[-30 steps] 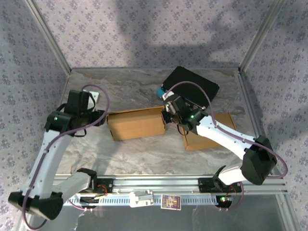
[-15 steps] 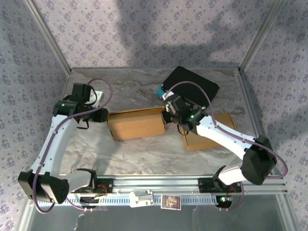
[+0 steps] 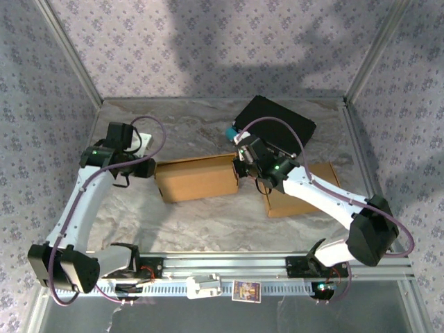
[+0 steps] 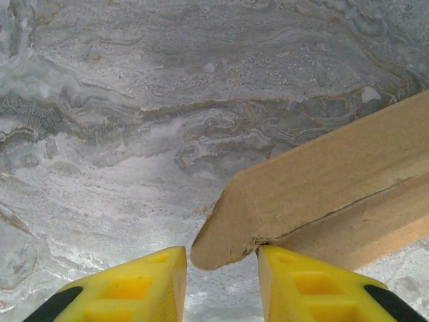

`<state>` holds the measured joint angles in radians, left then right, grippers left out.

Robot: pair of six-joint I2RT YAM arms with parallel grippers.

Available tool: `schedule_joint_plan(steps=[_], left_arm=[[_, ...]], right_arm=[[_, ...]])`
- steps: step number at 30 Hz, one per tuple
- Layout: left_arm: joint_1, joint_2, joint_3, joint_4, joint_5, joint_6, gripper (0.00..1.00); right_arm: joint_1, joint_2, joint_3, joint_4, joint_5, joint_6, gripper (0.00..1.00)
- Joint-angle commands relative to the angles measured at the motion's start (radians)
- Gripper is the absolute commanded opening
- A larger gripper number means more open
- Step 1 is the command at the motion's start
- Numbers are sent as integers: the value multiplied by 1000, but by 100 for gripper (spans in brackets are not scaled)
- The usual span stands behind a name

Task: Fold the paper box

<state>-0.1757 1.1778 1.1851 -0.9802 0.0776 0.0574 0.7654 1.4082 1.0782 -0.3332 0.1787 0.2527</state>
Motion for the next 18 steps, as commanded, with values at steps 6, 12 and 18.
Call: schedule_joint_plan(steps=[6, 12, 18], left_arm=[[7, 21, -33, 49, -15, 26, 33], [7, 28, -25, 52, 1, 12, 21], [7, 34, -27, 43, 2, 3, 17]], right_arm=[[1, 37, -12, -139, -39, -17, 0], [1, 37, -12, -135, -38, -15, 0], [2, 39, -13, -135, -37, -15, 0]])
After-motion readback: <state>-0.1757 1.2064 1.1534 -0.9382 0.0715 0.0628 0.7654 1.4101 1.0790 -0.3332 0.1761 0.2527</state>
